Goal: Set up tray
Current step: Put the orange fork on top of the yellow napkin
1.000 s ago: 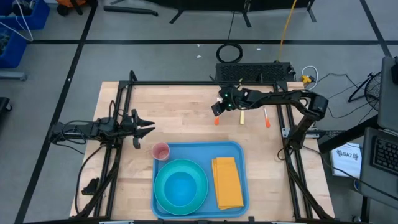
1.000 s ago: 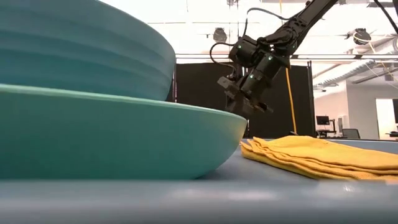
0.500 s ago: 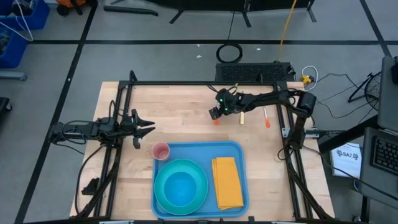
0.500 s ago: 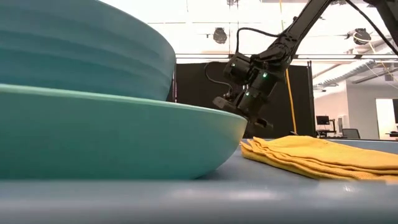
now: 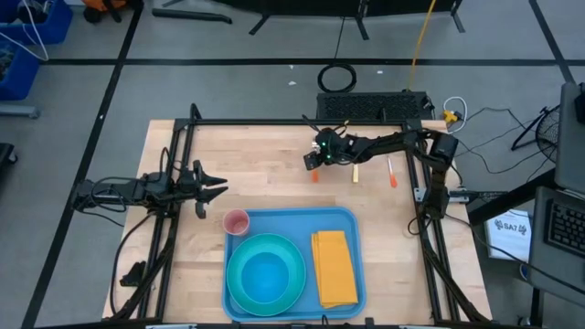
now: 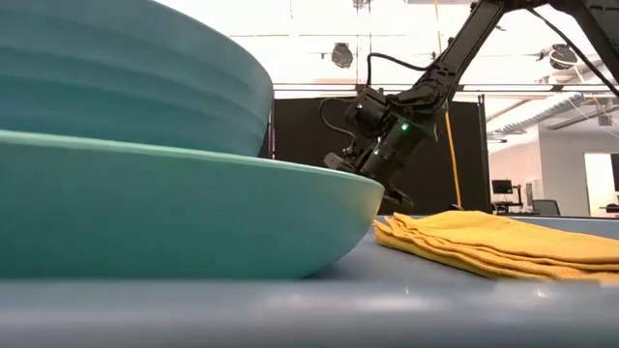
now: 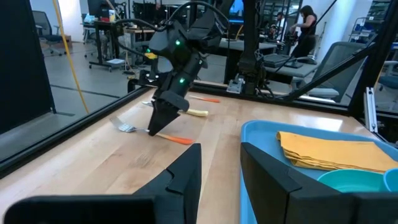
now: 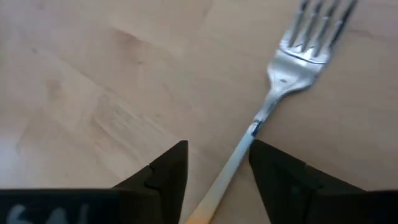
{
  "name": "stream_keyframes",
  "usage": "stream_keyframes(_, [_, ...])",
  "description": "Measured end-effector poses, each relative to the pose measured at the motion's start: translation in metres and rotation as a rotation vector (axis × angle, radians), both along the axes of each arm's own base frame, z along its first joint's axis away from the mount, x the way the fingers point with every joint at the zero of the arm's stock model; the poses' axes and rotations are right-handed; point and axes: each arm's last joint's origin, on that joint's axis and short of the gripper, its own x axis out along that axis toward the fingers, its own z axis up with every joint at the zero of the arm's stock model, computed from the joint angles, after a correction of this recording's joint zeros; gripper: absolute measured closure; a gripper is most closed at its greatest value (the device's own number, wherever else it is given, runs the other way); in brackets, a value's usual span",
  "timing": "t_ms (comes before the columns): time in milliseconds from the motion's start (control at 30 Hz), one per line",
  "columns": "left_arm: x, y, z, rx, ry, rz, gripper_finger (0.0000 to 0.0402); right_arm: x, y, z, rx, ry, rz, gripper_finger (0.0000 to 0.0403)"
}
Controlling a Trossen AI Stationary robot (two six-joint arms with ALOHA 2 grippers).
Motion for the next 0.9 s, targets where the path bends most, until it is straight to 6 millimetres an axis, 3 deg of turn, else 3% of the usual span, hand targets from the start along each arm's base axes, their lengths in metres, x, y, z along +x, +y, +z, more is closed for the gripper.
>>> stream_keyframes(133, [0.0, 0.0, 0.0, 0.0, 0.0, 0.0, 0.0286, 0.001, 0.0, -0.008, 0.005, 0.015, 0.011, 0.0297])
stream_keyframes(300, [0.0, 0.0, 0.0, 0.0, 0.0, 0.0, 0.0286, 0.001, -0.001, -0.004, -0.028, 0.011, 0.045, 0.0389])
stream_keyframes(667, [0.0, 0.0, 0.0, 0.0, 0.0, 0.0, 0.0286, 0.013, 0.004, 0.01, 0.048, -0.218, 0.191, 0.0402])
stream_keyframes(900, [0.0, 0.0, 0.0, 0.0, 0.0, 0.0, 0.0286, 0.016, 0.027, 0.066, 0.074, -0.43, 0.363, 0.0402])
